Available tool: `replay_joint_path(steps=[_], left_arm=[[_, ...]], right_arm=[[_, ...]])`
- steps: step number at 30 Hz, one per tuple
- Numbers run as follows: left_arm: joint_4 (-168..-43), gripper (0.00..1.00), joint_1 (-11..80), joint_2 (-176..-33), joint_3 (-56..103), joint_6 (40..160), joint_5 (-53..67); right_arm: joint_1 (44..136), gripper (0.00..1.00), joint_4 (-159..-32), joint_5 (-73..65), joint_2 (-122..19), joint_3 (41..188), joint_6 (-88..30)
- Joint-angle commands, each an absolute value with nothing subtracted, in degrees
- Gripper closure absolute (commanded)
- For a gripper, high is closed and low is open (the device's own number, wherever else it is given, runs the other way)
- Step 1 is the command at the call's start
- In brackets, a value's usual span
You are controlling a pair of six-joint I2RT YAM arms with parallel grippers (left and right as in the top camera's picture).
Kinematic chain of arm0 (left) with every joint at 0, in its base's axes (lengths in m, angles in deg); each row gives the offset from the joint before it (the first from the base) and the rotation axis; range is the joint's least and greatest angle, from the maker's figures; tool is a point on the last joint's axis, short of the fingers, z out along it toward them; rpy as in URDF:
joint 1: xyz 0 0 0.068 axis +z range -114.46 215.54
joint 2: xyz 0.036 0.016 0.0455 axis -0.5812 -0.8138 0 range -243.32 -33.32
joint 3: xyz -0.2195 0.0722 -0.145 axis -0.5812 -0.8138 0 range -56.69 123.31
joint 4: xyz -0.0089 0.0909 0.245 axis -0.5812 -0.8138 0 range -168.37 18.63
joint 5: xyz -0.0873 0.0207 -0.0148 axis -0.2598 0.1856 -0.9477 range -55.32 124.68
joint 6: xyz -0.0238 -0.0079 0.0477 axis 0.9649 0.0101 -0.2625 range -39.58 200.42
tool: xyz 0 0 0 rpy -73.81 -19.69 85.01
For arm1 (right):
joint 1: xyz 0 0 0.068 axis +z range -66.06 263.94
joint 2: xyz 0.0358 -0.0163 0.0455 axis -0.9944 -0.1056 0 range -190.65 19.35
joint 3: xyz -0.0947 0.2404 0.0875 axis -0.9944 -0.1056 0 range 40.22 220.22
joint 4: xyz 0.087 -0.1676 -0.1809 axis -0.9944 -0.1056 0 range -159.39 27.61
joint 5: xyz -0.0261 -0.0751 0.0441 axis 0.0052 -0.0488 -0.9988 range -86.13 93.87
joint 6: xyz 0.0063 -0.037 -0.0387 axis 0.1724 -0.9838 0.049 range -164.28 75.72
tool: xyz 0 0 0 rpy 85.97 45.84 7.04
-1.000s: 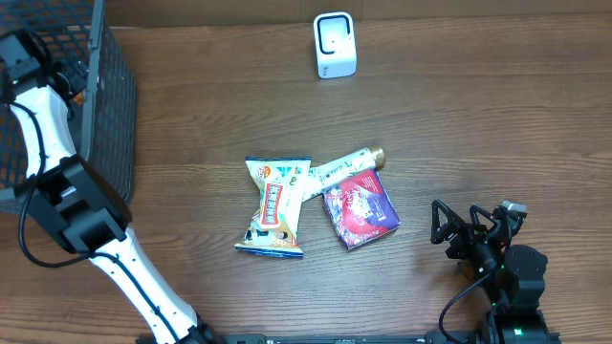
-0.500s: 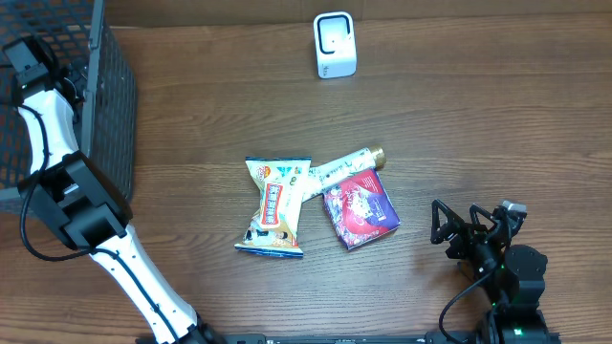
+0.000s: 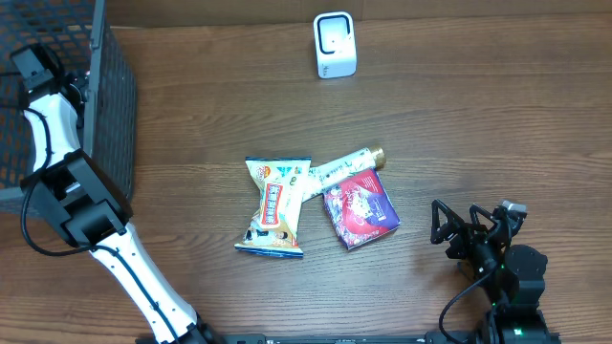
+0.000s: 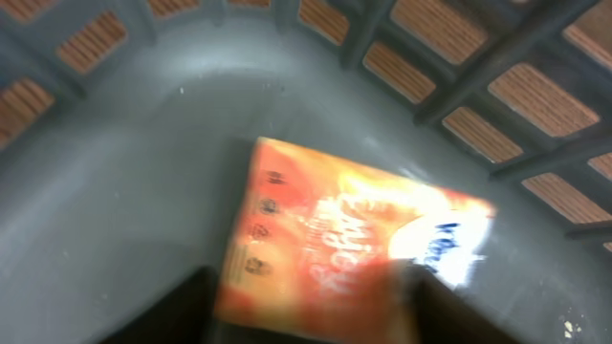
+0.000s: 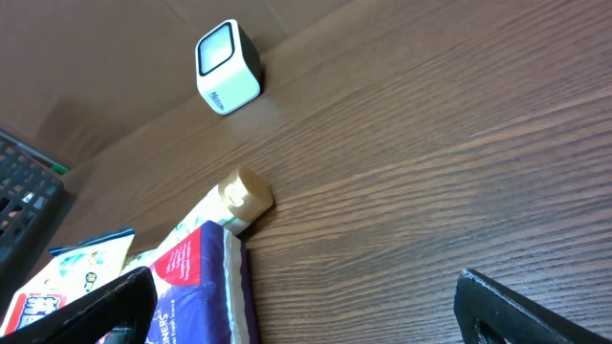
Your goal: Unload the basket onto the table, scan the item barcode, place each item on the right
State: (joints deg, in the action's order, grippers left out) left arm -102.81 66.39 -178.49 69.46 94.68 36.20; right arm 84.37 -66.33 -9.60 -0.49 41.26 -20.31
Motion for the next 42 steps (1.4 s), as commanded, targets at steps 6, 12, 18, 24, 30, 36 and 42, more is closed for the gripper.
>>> replay_joint_path(steps=[6,12,18,24,30,36,42], left_arm=[[-104.19,0.96,66.15,-180.06,69.57,94.81,36.12],[-109.94,0.96,66.15,-178.81,71.89,94.79,36.09],[-119.71,0.96,66.32,-174.81,80.15,94.59,36.31],[-128.47,0.96,66.37,-169.17,89.35,94.59,38.32],[-132.06,0.96,66.39,-165.72,90.79,94.79,38.30],[-127.93,0.12,66.43,-169.46,90.68,94.83,38.28],[-119.60,0.00,66.43,-175.80,90.68,95.47,37.25]], right_arm=[[84.58,0.00,-65.94,-9.30,-0.36,40.69,-20.22],[84.58,0.00,-65.94,-9.36,-0.36,40.69,-20.22],[84.58,0.00,-65.94,-9.97,-0.36,40.69,-20.22],[84.58,0.00,-65.94,-9.97,-0.36,40.69,-20.22],[84.58,0.00,-65.94,-9.95,-0.36,40.69,-20.22],[84.58,0.00,-65.96,-9.95,-0.36,40.69,-20.25],[84.58,0.00,-65.96,-9.95,-0.36,40.69,-20.22]])
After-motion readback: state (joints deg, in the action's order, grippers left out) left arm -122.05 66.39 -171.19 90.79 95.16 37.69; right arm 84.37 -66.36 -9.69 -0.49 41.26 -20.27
